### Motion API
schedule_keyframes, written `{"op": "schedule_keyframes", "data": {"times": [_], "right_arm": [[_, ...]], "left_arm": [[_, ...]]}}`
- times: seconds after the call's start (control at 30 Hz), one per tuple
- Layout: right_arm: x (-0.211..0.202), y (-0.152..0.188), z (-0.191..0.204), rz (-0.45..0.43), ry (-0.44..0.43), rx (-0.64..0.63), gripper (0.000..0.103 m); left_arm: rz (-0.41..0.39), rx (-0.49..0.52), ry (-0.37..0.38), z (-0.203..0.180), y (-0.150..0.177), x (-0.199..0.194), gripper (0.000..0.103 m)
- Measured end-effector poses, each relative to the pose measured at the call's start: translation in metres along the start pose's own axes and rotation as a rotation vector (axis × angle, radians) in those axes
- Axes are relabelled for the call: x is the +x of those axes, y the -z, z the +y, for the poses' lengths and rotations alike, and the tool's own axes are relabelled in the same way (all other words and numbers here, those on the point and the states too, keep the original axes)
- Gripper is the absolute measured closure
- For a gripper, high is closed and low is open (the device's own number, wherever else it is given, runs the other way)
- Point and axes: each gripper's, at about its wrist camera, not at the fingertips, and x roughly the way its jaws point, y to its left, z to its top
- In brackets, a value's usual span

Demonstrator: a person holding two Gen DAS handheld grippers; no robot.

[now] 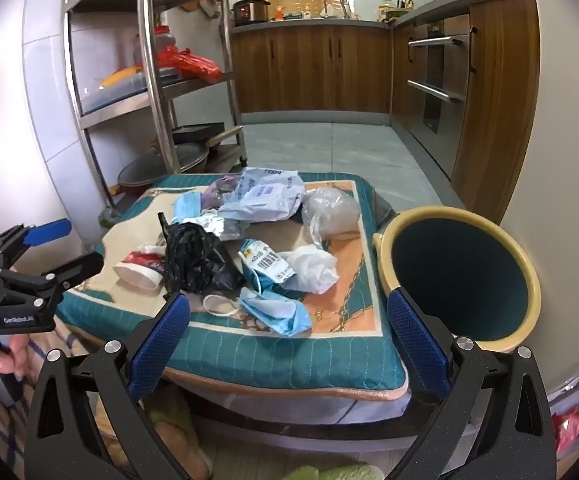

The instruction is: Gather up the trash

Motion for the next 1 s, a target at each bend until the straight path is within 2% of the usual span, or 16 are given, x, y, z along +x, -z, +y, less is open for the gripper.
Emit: {"op": "schedule_keyframes", "data": {"times": [1.0], "right_arm": [[0.0031, -0.0012, 0.0031, 0.014, 0.013, 0.0, 0.005]], "left_arm": [[0.018, 0.004, 0.014, -0.0023, 0.0041, 0.0042, 0.005]]}}
